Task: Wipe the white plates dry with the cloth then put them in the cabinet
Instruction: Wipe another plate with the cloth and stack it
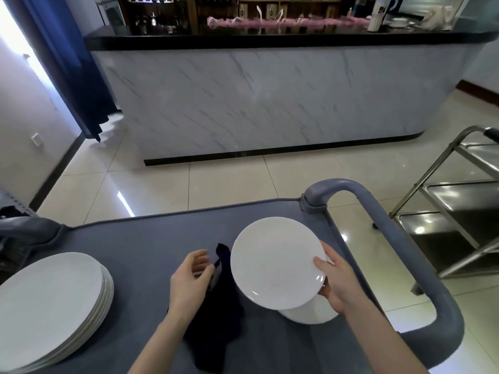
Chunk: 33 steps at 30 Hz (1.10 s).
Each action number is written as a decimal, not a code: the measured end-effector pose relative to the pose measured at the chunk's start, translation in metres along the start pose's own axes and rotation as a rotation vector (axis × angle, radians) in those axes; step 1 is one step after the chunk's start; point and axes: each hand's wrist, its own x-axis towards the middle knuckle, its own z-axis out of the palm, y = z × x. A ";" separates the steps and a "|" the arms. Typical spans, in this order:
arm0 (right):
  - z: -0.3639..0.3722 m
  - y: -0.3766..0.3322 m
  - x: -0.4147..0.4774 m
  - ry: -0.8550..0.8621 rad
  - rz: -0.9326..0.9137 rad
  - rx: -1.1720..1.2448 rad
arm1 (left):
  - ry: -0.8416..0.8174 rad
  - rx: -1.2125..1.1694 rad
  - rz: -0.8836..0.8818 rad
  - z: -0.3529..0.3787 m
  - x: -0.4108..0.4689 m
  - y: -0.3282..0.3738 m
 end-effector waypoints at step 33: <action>0.099 0.017 -0.033 -0.126 -0.011 0.022 | -0.574 0.802 0.513 -0.039 -0.020 0.072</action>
